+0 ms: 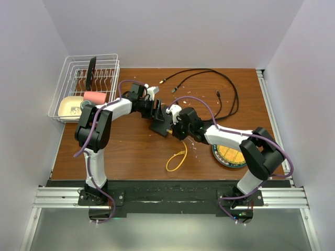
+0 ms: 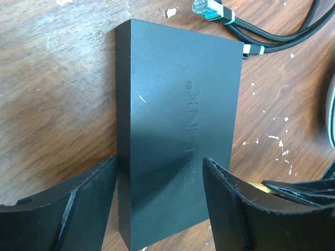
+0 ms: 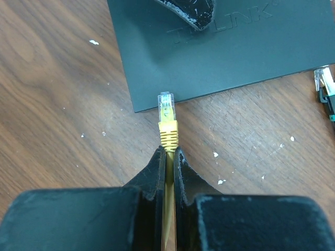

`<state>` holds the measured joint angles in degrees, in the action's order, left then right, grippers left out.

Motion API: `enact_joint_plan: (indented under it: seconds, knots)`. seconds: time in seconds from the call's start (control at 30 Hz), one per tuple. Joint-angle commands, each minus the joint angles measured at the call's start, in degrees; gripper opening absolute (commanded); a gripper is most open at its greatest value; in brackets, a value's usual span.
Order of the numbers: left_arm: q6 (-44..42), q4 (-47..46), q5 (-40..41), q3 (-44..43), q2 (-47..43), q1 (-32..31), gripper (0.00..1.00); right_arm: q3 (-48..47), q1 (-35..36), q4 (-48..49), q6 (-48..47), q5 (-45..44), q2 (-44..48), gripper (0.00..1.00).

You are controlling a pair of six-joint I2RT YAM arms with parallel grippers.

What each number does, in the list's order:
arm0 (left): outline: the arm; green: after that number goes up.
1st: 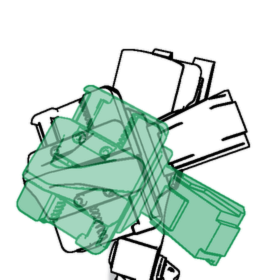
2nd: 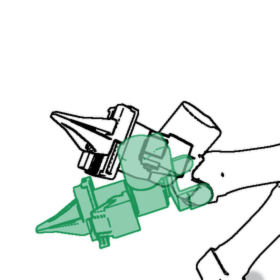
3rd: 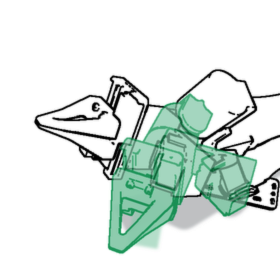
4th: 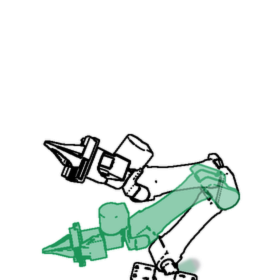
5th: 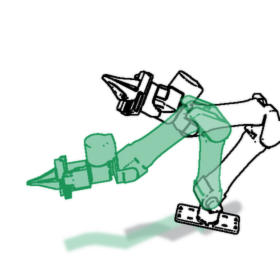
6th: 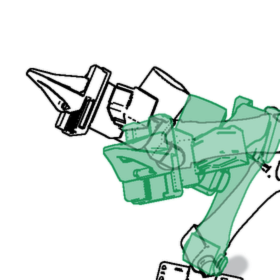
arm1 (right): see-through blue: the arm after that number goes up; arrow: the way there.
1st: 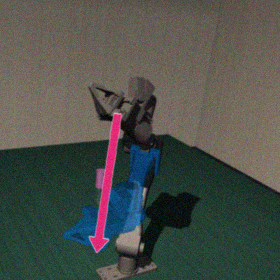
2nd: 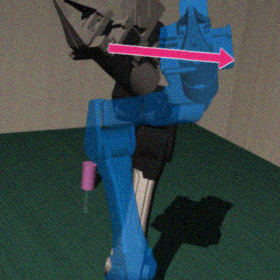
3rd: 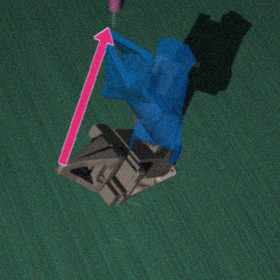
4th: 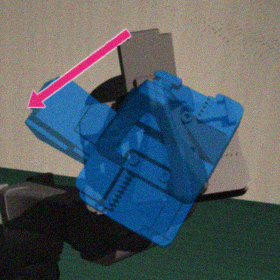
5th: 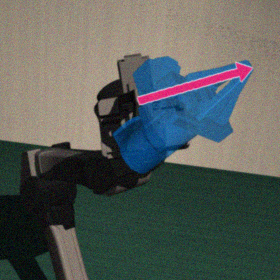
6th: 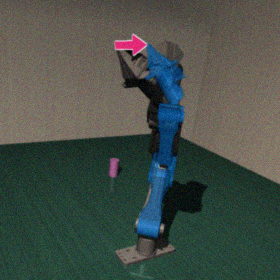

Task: Insert the plug into the switch port

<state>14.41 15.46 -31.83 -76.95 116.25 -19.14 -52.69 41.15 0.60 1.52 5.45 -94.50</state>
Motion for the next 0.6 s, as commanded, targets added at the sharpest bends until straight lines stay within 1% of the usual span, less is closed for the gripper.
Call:
enact_joint_plan:
  seconds: [0.0, 0.27, 0.57]
  knots:
    - [1.58, -1.40, -3.15, -0.04, -0.58, 0.24, 0.70, 0.56, 0.43, 1.42, 0.33, -2.46, 0.19, 0.00]
    - [1.85, -1.05, -2.97, -0.22, -0.14, 0.24, 0.70, 2.24, 0.78, 0.54, 0.33, -4.93, 3.26, 0.00]
    - [1.93, -0.96, -3.15, -0.13, -0.05, 0.24, 0.70, 1.71, 2.10, -0.16, -0.46, -5.37, 1.34, 0.00]
